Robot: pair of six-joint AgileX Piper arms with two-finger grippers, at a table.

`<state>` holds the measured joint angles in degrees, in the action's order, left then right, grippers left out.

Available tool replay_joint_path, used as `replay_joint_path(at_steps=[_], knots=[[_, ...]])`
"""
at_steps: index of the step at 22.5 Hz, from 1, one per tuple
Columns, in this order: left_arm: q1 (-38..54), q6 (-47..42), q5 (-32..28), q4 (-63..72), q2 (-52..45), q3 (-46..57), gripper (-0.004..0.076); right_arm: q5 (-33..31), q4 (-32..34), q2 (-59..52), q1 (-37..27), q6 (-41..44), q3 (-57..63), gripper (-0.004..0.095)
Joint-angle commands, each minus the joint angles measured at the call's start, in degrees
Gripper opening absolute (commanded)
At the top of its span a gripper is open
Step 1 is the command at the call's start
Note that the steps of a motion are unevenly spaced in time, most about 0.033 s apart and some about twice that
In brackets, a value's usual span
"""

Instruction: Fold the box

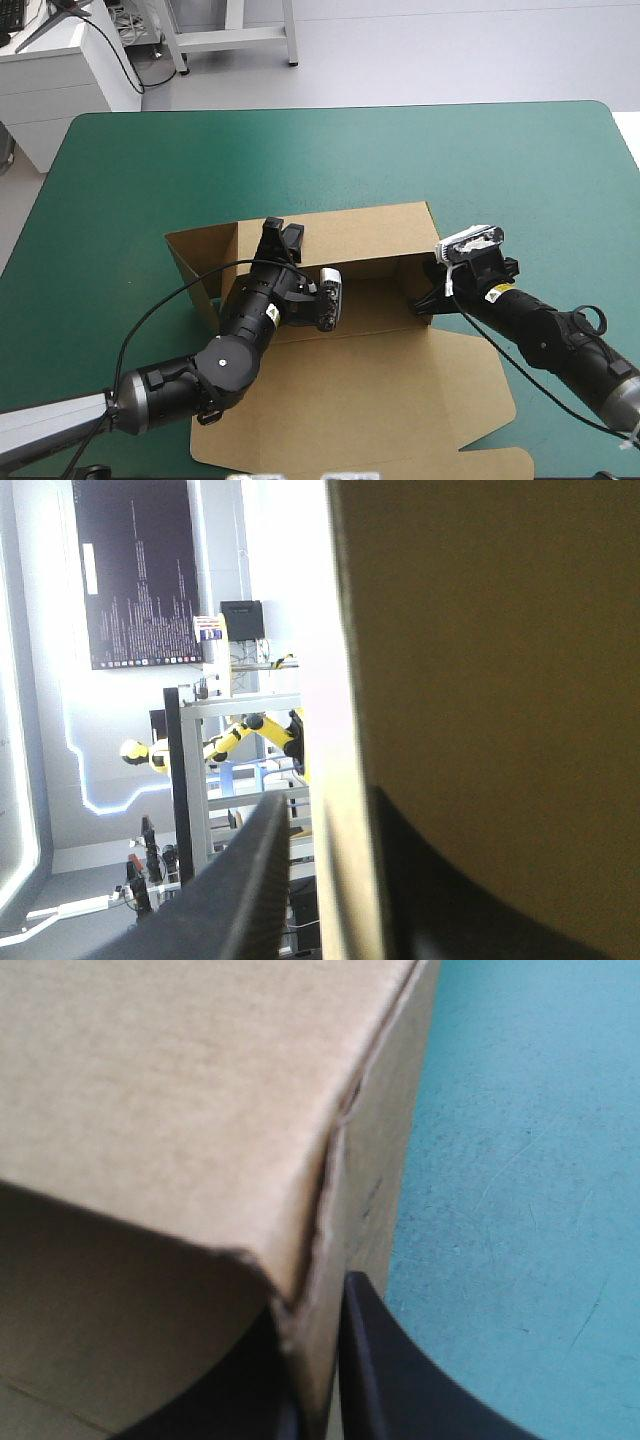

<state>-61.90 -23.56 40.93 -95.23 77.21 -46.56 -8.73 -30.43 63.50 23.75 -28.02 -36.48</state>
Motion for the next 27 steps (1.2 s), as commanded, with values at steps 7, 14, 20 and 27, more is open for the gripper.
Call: replay_joint_path(at_steps=[7,14,20,27], knots=[[-1.09,-2.39,3.89,-2.46,-1.62,-2.09,0.0543,4.74,-0.63,-0.36,0.09,-0.40,-1.22,-0.0004],[-10.06,-2.20,11.54,-2.46,-1.62,-2.09,0.0543,10.93,-0.63,6.92,-3.63,-0.86,-8.52,-0.0003],[-11.07,-1.83,12.02,-2.46,-1.62,-2.09,0.0447,10.04,-0.63,12.78,-8.17,-0.74,-16.33,-0.0004],[-10.68,-1.21,10.61,1.03,-1.62,-2.39,0.0002,10.13,-0.63,13.74,-8.17,-0.95,-17.15,-0.0004]])
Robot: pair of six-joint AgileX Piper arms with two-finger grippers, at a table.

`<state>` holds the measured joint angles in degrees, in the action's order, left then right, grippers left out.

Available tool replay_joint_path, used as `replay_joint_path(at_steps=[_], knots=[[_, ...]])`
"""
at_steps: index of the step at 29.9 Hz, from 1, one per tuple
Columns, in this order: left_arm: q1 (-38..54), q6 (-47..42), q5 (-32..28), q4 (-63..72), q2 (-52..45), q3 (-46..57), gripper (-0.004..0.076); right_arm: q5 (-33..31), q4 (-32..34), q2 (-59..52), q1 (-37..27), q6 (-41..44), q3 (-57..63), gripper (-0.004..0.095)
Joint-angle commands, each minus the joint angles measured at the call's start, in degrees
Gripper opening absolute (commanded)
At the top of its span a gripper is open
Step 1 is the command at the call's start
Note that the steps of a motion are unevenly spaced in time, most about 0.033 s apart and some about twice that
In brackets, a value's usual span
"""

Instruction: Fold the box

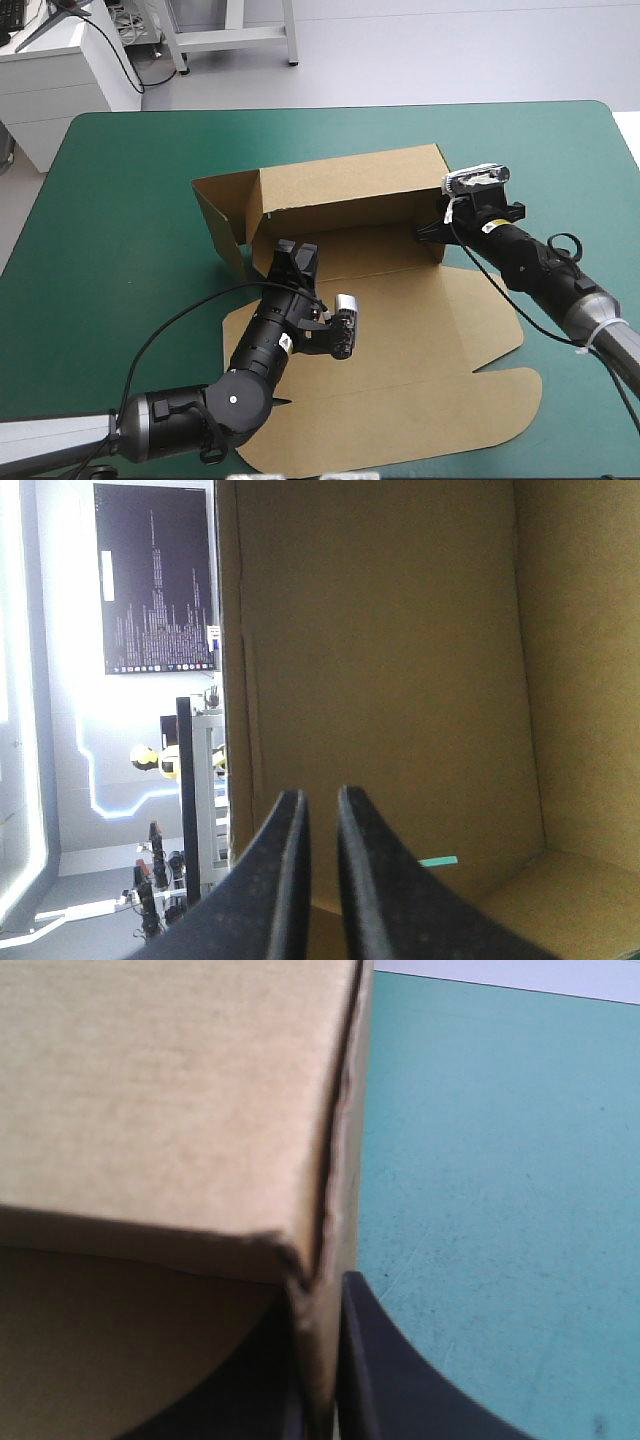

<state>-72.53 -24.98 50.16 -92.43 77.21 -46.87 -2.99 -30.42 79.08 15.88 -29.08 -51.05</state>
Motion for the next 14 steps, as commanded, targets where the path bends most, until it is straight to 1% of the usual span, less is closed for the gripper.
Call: replay_joint_path(at_steps=[1,3,5,6,8,9,11,13,14], knots=[[0.39,2.01,0.94,0.21,-1.62,-2.82,0.0002,4.78,-0.63,-1.85,-0.31,0.11,-2.58,-0.0004],[2.02,6.28,-1.09,9.35,-1.62,-5.69,0.0002,5.04,-0.63,-1.85,-0.31,0.11,-2.58,-0.0004],[5.50,13.31,-4.18,21.92,-1.62,-10.16,0.0002,4.90,-0.63,-1.85,-0.31,0.11,-2.58,-0.0004],[7.89,18.65,-5.23,30.45,-1.62,-13.19,0.0002,4.66,-0.63,-1.85,-0.31,0.11,-2.58,-0.0004],[13.52,31.95,-4.74,49.85,-1.50,-20.13,0.0002,4.42,-0.63,-1.85,-0.31,0.11,-2.58,-0.0004],[16.00,37.86,-3.41,57.71,-1.41,-23.78,0.0002,4.39,-0.63,-1.85,-0.31,0.11,-2.58,-0.0004],[22.58,49.72,2.16,74.58,-0.93,-31.10,0.0002,4.39,-0.63,-1.85,-0.31,-0.04,-2.58,-0.0004],[28.97,54.46,7.51,85.16,-0.36,-37.25,0.0002,4.29,-0.63,-1.85,-0.31,-0.09,-2.58,-0.0004],[32.62,55.00,9.72,88.28,0.02,-40.24,0.0002,4.26,-0.63,-1.85,-0.31,-0.09,-2.58,-0.0004]])
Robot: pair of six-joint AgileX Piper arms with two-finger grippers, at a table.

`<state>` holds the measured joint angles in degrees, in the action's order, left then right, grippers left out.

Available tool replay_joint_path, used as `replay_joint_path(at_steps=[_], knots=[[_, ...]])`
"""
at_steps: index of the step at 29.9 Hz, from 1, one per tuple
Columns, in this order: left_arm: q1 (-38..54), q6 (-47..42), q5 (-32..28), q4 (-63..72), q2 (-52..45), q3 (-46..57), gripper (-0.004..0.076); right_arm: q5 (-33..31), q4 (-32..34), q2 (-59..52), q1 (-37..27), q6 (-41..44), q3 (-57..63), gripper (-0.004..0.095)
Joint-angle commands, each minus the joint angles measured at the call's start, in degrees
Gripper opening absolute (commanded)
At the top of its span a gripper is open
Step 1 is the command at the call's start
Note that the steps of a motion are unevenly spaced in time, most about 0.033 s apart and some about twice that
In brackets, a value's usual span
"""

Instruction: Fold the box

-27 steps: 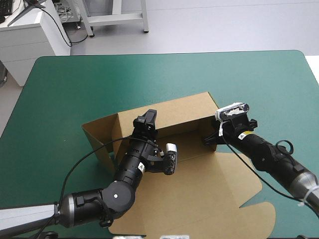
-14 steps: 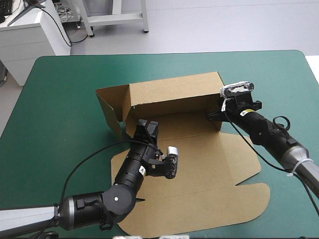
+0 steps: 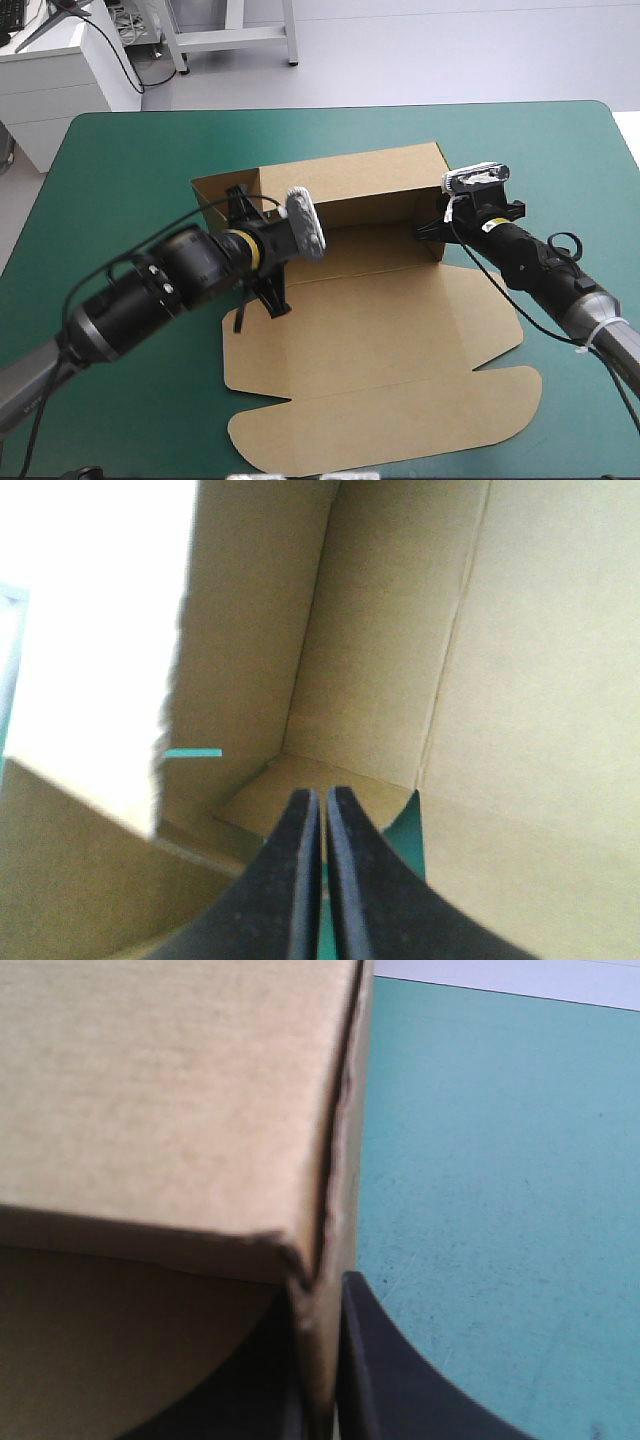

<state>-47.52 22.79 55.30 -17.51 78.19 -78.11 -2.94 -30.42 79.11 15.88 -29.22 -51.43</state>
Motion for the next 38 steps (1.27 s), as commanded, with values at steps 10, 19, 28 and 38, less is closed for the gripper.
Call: replay_joint_path(at_steps=[10,19,28,38], knots=[[45.17,-2.51,0.76,35.15,0.07,-16.27,-0.0008,2.94,-0.63,-1.78,-0.31,-1.25,-2.20,-0.0004],[69.36,-2.90,-5.27,58.28,0.16,-5.74,-0.0008,2.31,-0.63,-1.78,-0.31,-1.25,-2.20,-0.0004],[75.04,-1.12,-13.21,68.57,0.21,10.33,-0.0008,-5.66,-0.63,-0.76,-3.38,-1.14,-5.02,-0.0003],[75.04,0.49,-15.24,69.66,0.21,17.63,-0.0008,-30.70,8.61,3.38,-6.47,12.89,-26.02,0.0001]])
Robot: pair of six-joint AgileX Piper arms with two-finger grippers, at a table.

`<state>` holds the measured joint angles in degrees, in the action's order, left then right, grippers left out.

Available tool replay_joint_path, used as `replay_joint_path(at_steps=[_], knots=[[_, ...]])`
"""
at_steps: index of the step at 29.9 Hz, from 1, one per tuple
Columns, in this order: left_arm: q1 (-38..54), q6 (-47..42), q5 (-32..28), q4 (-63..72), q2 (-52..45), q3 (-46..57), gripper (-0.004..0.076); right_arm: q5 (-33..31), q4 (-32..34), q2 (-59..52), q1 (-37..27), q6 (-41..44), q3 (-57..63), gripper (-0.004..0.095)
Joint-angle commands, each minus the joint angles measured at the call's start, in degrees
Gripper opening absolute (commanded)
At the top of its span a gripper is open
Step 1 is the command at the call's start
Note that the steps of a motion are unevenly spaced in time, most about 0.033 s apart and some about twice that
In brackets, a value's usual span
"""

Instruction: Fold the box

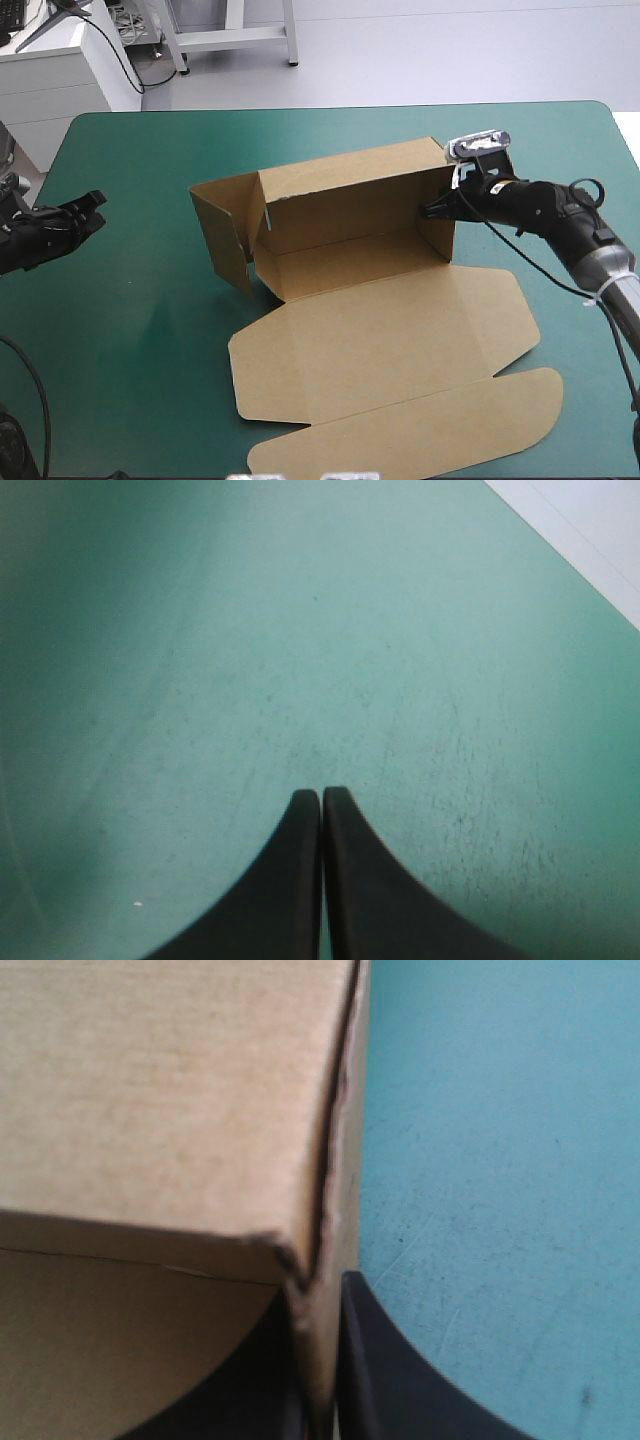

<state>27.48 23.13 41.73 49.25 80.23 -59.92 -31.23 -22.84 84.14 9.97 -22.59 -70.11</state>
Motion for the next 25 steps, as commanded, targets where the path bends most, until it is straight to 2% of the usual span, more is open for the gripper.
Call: replay_joint_path(at_steps=[1,5,13,21,25], knots=[[0.04,0.15,-1.67,2.90,-1.82,-0.42,-0.0008,-4.52,2.02,-1.22,-0.56,7.61,-8.97,0.0001],[0.04,0.15,-1.42,2.78,-1.82,0.19,-0.0008,-12.46,5.60,0.56,-0.56,14.77,-15.77,0.0001],[0.04,-0.08,-1.66,3.14,-1.82,0.19,-0.0008,-28.72,5.65,5.00,-0.56,17.77,-22.93,0.0001],[0.04,0.20,-1.74,3.14,-1.82,0.19,-0.0008,-38.98,5.65,6.73,-0.56,18.85,-22.92,0.0001],[0.04,-0.50,-1.62,3.53,-1.82,0.19,-0.0008,-38.73,6.31,7.76,-0.56,18.85,-22.92,0.0001]])
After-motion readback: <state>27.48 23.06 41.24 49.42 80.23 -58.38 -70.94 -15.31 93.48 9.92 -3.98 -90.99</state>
